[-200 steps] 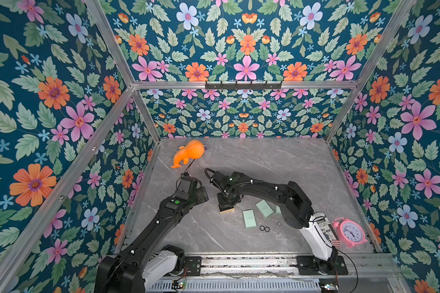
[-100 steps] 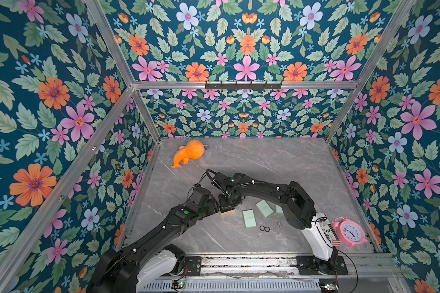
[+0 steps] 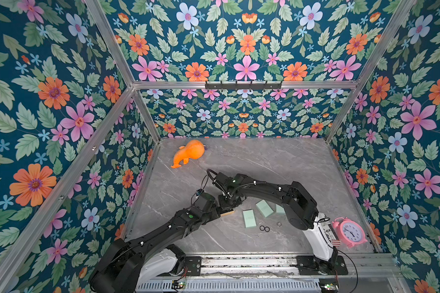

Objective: Take the rings out of the lift-off lid box
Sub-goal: Take out the ring from the jewelry box.

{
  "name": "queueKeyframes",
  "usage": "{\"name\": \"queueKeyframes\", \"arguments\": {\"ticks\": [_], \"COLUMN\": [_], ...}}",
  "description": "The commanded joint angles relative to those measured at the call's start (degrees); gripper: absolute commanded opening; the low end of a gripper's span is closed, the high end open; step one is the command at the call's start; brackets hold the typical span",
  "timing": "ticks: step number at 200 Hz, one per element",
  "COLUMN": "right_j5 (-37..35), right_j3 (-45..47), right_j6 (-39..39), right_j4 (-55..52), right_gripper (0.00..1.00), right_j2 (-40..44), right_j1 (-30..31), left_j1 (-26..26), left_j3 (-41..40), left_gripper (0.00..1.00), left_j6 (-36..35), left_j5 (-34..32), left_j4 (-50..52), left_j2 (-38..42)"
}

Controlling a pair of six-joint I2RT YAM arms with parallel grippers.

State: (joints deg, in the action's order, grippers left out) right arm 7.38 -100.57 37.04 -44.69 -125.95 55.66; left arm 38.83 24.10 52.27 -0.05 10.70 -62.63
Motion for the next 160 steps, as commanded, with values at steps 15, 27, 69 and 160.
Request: {"name": "queueKeyframes", "arguments": {"ticks": [15, 27, 69, 160], "right_j5": [1.32, 1.65, 2.81, 5.28], "right_j3": [0.30, 0.42, 0.87, 1.96], "right_j6": [0.16, 0.14, 0.14, 0.36], "right_j4": [0.74, 1.04, 1.86, 3.90], "right_gripper": [0.07, 0.07, 0.07, 0.07], "right_j2": [0.77, 0.77, 1.05, 1.58], "right_j1": [0.06, 0.06, 0.02, 0.05], "left_j1": [0.24, 0.34, 0.54, 0.72], "left_j3": [-0.26, -0.43, -0.87, -3.35], "left_gripper": [0.53, 0.52, 0.45, 0.35], "left_j6": [0.20, 0.21, -0.14, -0.46], "left_j5": [-0.03, 0.05, 0.14, 0.58], "left_j4": [-3.24, -3.77, -5.31, -8.89], "left_j2": [-1.24, -1.97, -4.08, -7.78]}}
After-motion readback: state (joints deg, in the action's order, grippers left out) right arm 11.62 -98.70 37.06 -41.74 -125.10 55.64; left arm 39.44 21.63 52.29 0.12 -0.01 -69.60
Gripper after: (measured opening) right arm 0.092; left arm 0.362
